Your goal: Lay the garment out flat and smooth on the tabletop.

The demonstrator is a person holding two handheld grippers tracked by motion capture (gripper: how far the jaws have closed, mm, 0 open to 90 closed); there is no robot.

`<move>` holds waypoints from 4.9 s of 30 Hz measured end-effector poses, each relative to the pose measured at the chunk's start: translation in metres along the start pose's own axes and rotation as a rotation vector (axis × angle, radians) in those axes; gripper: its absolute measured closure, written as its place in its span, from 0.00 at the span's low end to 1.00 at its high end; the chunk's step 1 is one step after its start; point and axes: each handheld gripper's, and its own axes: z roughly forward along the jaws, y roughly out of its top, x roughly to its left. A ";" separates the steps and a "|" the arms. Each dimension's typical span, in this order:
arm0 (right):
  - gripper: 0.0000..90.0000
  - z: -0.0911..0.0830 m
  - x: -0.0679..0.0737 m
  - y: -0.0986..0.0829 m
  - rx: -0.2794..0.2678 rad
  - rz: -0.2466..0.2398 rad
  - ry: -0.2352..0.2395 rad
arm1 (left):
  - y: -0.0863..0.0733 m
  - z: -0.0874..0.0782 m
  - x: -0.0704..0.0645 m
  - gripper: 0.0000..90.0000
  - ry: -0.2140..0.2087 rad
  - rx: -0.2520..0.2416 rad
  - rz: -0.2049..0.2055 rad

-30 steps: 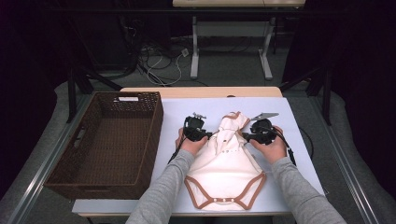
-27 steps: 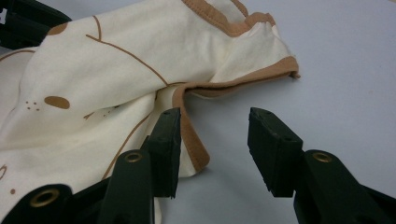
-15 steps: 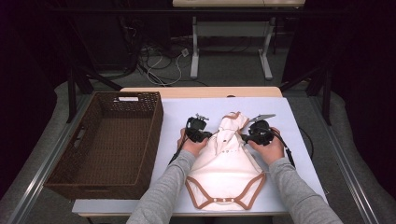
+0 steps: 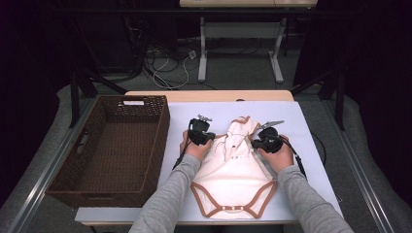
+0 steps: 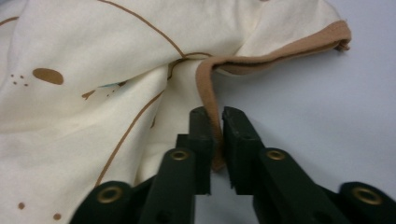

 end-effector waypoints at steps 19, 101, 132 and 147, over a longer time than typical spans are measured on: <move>0.97 -0.036 -0.029 0.011 -0.038 0.000 -0.091 | 0.005 -0.044 0.029 0.97 0.081 -0.085 -0.043; 0.98 -0.049 -0.025 0.011 -0.104 -0.103 -0.099 | -0.029 -0.072 0.029 0.97 0.084 -0.154 -0.109; 0.98 -0.119 0.024 -0.089 -0.115 -0.096 0.083 | -0.121 -0.121 -0.021 0.97 -0.003 -0.079 0.078; 0.78 -0.114 0.023 -0.090 -0.135 -0.050 0.112 | -0.118 -0.115 -0.025 0.76 -0.015 -0.104 0.074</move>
